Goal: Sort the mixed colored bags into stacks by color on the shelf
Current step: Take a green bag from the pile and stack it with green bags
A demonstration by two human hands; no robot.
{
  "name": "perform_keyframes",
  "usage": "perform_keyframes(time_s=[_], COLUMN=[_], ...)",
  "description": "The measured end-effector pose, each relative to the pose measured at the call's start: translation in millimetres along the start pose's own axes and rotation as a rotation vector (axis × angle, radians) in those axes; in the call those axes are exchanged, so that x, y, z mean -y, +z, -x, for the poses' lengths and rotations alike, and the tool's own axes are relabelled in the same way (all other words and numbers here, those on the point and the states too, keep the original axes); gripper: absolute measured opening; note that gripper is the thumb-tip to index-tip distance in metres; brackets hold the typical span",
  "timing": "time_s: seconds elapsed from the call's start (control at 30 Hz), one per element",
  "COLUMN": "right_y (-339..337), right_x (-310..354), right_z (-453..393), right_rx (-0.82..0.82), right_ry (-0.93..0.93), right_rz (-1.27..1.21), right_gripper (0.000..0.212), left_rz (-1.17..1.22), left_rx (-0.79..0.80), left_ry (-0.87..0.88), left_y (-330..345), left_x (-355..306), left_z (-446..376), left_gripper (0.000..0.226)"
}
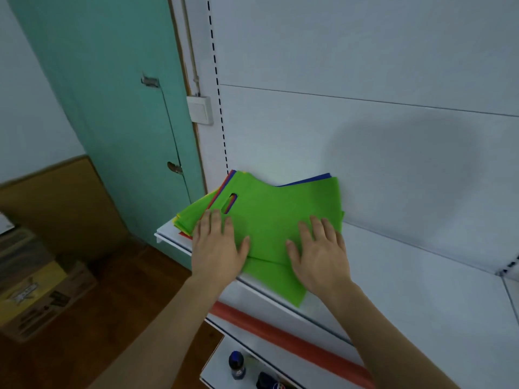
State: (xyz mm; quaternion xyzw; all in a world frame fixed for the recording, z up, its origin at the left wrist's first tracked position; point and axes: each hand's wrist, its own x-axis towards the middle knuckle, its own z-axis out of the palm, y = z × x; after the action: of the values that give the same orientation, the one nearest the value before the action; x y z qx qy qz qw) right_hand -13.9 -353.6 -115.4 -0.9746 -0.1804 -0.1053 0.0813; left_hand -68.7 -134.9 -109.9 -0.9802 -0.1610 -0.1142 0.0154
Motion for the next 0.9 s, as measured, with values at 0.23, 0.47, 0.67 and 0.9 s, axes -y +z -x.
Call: perform_keyframes(time_s=[0.23, 0.47, 0.67, 0.9], right_y=[15.6, 5.5, 0.3, -10.1], right_x=[-0.6, -0.4, -7.4, -16.2], right_z=[-10.8, 4.0, 19.1, 18.6], right_rx=[-0.002, -0.071, -0.172, -0.186], right_ry=[0.121, 0.584, 0.630, 0.695], right_rz=[0.024, -0.067, -0.271, -0.345], right_gripper=[0.049, 0.054, 0.075, 0.050], left_rz=[-0.086, 0.026, 0.089, 0.286], left_rx=[0.043, -0.038, 0.013, -0.056], left_ry=[0.100, 0.199, 0.250, 0.355], left_y=[15.5, 8.7, 11.9, 18.1], left_x=[-4.1, -0.3, 0.9, -5.3], left_z=[-8.5, -11.9, -10.7, -5.9], left_gripper=[0.083, 0.073, 0.062, 0.053])
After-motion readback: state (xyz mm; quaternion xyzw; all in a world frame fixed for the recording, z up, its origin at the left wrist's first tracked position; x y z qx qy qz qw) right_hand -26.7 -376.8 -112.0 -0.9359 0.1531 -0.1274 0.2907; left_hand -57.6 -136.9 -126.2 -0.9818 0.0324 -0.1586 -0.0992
